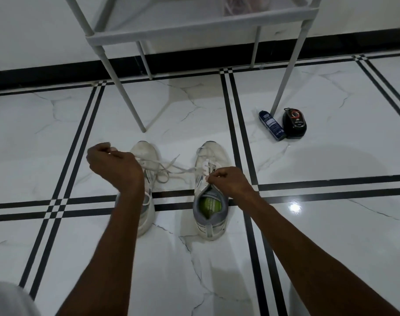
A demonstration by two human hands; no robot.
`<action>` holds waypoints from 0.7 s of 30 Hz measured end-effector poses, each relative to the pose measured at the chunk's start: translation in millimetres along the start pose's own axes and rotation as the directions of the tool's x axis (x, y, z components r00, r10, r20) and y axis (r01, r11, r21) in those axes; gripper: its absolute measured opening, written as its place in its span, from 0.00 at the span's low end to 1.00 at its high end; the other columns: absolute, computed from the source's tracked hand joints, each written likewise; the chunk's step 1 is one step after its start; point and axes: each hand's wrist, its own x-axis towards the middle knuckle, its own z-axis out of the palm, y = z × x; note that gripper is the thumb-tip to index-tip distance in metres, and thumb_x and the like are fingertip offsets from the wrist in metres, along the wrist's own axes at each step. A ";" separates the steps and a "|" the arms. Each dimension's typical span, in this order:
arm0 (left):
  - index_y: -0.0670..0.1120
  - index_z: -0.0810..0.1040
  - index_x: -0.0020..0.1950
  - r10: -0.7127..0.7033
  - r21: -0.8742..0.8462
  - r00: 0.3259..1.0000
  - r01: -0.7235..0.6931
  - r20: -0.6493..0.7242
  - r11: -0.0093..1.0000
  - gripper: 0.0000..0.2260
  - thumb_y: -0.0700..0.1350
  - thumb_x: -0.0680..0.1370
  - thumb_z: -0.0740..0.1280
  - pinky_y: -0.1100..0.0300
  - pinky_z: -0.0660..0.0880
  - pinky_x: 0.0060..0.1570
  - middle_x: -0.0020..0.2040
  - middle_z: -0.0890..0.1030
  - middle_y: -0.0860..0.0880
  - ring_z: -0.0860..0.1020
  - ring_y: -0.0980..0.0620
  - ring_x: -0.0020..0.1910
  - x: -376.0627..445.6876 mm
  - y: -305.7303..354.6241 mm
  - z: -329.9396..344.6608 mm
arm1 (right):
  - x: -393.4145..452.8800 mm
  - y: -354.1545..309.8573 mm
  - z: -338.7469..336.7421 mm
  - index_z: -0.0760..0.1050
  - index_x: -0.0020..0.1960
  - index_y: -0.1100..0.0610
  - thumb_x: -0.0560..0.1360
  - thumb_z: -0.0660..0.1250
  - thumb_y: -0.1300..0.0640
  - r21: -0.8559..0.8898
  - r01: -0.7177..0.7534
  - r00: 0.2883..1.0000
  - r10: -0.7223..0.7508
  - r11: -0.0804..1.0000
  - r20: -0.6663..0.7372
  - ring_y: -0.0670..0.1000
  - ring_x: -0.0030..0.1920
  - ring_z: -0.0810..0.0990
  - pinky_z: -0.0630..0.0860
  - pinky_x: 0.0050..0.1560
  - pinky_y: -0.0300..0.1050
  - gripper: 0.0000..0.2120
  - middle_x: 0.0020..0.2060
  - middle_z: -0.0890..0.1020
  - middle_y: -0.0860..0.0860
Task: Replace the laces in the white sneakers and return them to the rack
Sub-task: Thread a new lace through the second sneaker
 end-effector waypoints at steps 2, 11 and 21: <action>0.41 0.76 0.60 0.160 0.109 0.967 -0.184 0.199 0.977 0.17 0.32 0.73 0.63 0.50 0.69 0.58 0.58 0.77 0.41 0.72 0.41 0.58 -20.5 3.5 5.7 | 1.6 -0.6 2.0 0.83 0.39 0.49 0.72 0.74 0.56 0.011 -0.012 1.000 0.012 1.000 0.008 0.49 0.49 0.83 0.81 0.53 0.45 0.04 0.40 0.84 0.46; 0.61 0.78 0.36 0.176 0.093 0.545 -0.430 0.820 0.898 0.06 0.57 0.72 0.70 0.41 0.74 0.56 0.40 0.80 0.61 0.80 0.47 0.51 -87.0 -19.8 18.7 | 5.6 2.8 1.7 0.83 0.39 0.48 0.72 0.73 0.54 -0.059 0.023 1.000 -0.022 0.998 0.018 0.48 0.49 0.83 0.80 0.52 0.44 0.04 0.45 0.86 0.47; 0.51 0.78 0.57 0.303 0.143 0.701 -0.500 0.646 0.854 0.11 0.46 0.75 0.72 0.43 0.68 0.57 0.57 0.79 0.50 0.72 0.40 0.60 -56.6 -18.7 15.4 | 2.3 1.6 2.7 0.85 0.43 0.54 0.72 0.74 0.57 -0.001 -0.008 1.000 0.008 1.000 0.006 0.49 0.48 0.83 0.80 0.52 0.46 0.02 0.42 0.86 0.49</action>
